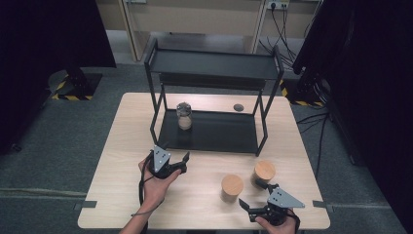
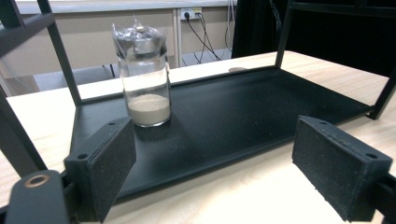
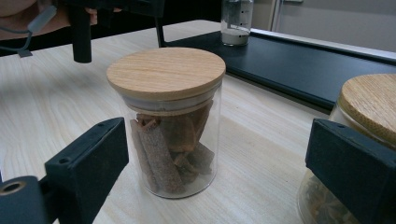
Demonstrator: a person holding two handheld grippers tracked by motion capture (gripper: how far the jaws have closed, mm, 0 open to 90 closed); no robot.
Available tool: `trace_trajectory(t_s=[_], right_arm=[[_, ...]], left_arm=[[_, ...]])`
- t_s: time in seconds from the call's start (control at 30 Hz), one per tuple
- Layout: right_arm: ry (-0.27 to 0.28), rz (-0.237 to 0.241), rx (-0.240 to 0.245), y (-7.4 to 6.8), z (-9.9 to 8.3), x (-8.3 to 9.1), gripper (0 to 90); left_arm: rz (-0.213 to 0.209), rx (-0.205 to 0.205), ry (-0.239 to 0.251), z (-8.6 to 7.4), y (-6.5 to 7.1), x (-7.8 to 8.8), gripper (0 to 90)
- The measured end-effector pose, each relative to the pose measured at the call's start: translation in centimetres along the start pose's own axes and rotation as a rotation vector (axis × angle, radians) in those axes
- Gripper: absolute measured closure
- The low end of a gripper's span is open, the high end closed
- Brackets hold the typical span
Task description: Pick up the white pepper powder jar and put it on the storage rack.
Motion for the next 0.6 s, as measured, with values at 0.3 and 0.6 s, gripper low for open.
trace_trajectory(t_s=[0.3, 0.6], right_arm=[[0.0, -0.001, -0.001, 0.0, 0.0, 0.0, 6.1], [-0.001, -0.003, -0.001, 0.0, 0.0, 0.0, 6.1]], left_arm=[[-0.016, -0.005, -0.017, -1.2, 0.3, 1.3, 13.2], [-0.04, 0.012, -0.027, -2.1, 0.7, 2.7, 13.1]])
Point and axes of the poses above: each handheld gripper's, and its own axes: x roughly backward along the jaws, z roughly out of its top, y roughly to its right, the point moved 3 cm from there along -x, roughly forward along the jaws, and after that the axes turned 12 degrees about x, right-handed, at the moved point
